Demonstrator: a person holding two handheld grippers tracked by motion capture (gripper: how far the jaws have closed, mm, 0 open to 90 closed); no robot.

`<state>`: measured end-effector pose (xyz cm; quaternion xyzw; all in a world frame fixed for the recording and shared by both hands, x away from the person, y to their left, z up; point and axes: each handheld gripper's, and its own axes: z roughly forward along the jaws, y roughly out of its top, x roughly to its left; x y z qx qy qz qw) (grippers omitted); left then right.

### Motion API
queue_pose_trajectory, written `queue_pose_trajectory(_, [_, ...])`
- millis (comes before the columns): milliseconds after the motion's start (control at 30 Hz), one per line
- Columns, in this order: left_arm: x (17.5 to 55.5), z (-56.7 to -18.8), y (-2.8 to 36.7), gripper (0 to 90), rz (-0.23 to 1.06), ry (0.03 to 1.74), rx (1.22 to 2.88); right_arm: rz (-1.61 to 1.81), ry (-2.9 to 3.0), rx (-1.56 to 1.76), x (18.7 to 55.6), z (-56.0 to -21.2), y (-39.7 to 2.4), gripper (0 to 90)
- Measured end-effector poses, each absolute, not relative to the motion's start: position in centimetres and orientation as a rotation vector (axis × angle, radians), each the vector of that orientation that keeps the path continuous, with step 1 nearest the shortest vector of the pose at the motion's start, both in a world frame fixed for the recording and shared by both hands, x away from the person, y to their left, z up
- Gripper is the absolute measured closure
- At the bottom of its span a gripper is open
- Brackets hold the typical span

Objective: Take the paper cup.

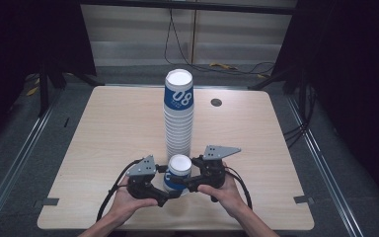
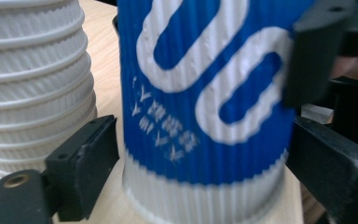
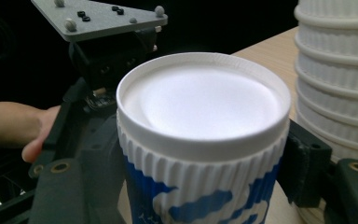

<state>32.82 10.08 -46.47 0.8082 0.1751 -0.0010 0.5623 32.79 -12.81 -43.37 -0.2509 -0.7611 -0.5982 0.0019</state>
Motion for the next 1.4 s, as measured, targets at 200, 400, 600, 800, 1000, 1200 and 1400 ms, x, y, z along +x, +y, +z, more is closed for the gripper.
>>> queue_pose_trajectory(200, [33.0,-46.7,10.0,6.9,-0.029,0.423,1.902,-1.881,-2.386,-0.77,32.6,-43.4,-12.0,28.4])
queue_pose_trajectory(400, [32.8,-46.3,10.3,15.8,0.023,0.398,1.879,-1.922,-2.363,-0.788,32.9,-43.4,-12.6,27.9])
queue_pose_trajectory(600, [32.9,-46.3,10.5,17.1,0.028,0.382,1.879,-1.896,-2.352,-0.801,33.1,-43.4,-12.7,27.6])
queue_pose_trajectory(800, [32.8,-46.0,10.6,20.8,0.064,0.329,1.886,-1.879,-2.342,-0.795,33.2,-43.2,-13.0,26.1])
queue_pose_trajectory(1000, [32.7,-46.1,10.4,22.0,0.046,0.313,1.898,-1.825,-2.378,-0.805,32.9,-43.0,-12.6,16.2])
queue_pose_trajectory(1200, [32.7,-46.2,10.6,22.2,0.03,0.323,1.909,-1.801,-2.402,-0.794,32.8,-42.9,-12.4,14.2])
queue_pose_trajectory(1400, [33.1,-46.0,11.4,22.1,0.036,0.348,1.914,-1.808,-2.388,-0.817,32.9,-42.4,-13.1,14.4])
